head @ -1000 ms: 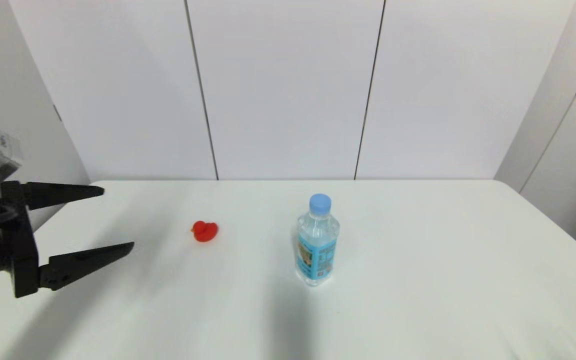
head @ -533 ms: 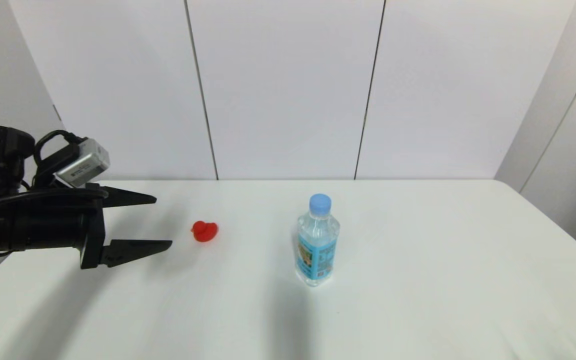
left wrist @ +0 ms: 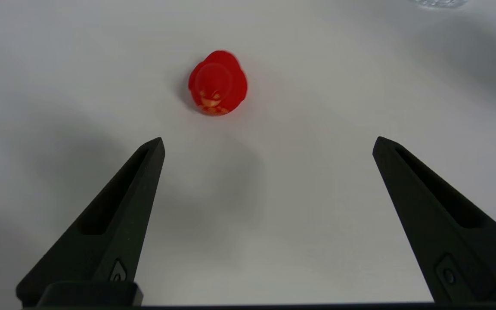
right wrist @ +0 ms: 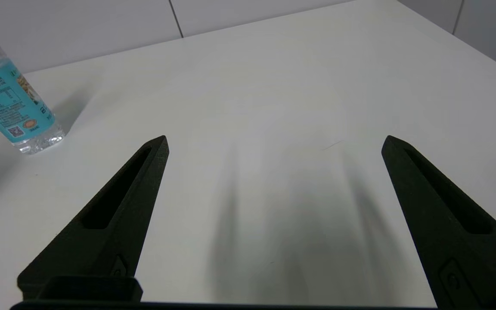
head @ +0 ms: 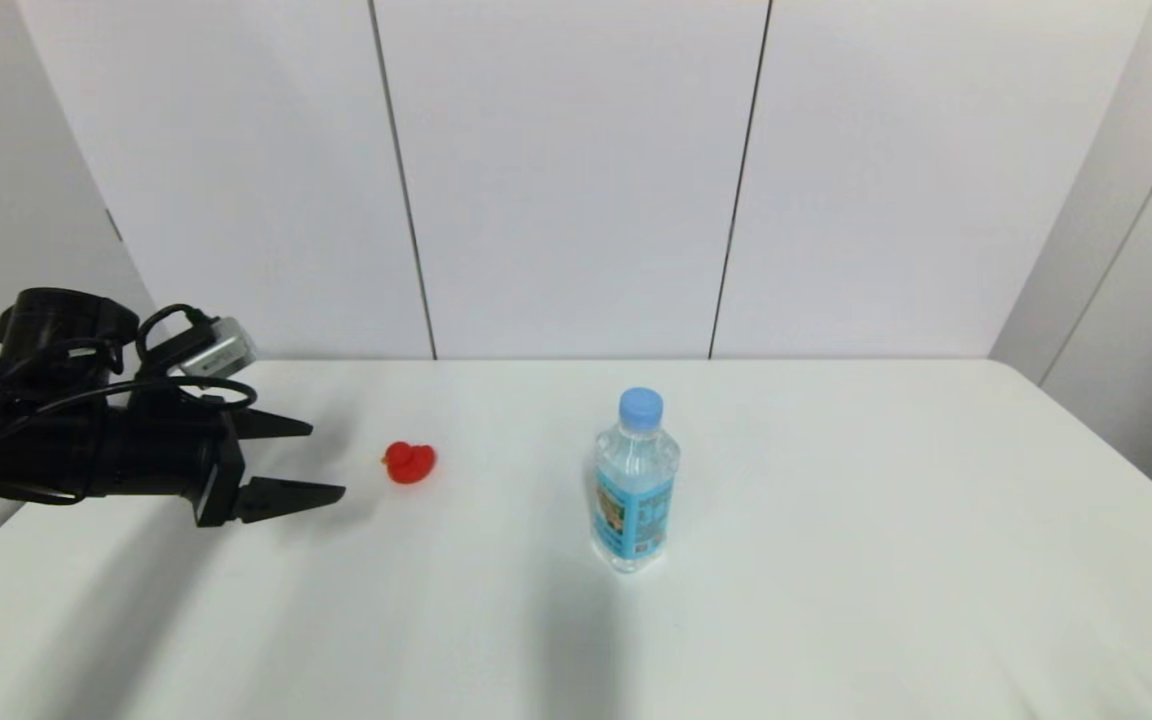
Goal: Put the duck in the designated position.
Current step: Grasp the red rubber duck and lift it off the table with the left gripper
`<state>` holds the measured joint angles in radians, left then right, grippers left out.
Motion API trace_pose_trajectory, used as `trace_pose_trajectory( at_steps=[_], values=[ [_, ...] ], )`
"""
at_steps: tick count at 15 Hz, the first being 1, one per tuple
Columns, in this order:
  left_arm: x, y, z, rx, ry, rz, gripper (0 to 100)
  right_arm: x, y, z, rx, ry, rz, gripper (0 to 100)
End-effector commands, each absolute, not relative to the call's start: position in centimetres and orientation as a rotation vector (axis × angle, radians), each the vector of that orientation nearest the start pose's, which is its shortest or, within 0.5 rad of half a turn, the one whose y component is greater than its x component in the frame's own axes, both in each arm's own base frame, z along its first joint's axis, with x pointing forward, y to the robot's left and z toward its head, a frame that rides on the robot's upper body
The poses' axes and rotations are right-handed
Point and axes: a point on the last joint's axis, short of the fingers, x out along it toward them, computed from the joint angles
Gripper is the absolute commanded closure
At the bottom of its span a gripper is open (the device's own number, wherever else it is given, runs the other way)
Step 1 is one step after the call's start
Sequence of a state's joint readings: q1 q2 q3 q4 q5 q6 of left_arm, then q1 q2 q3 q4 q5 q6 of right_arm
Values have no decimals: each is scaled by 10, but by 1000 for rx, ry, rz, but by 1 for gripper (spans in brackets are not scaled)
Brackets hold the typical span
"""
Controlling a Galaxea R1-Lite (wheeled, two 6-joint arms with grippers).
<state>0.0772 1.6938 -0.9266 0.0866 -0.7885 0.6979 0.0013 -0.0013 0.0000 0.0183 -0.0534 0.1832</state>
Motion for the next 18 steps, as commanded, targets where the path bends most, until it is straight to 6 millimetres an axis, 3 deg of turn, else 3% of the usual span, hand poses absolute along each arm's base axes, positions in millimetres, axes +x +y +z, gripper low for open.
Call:
trace_pose_trajectory(
  at_steps=[1,9,18],
  values=[
    [308,10,135,269,559,-906,0,-23,-1,74,184,14,-54,0],
    [354,-6,121,364,590,-876,0,-23,-1,74,184,14,-54,0],
    [365,-16,118,369,588,-894,0,-23,-1,74,184,14,-54,0]
  ],
)
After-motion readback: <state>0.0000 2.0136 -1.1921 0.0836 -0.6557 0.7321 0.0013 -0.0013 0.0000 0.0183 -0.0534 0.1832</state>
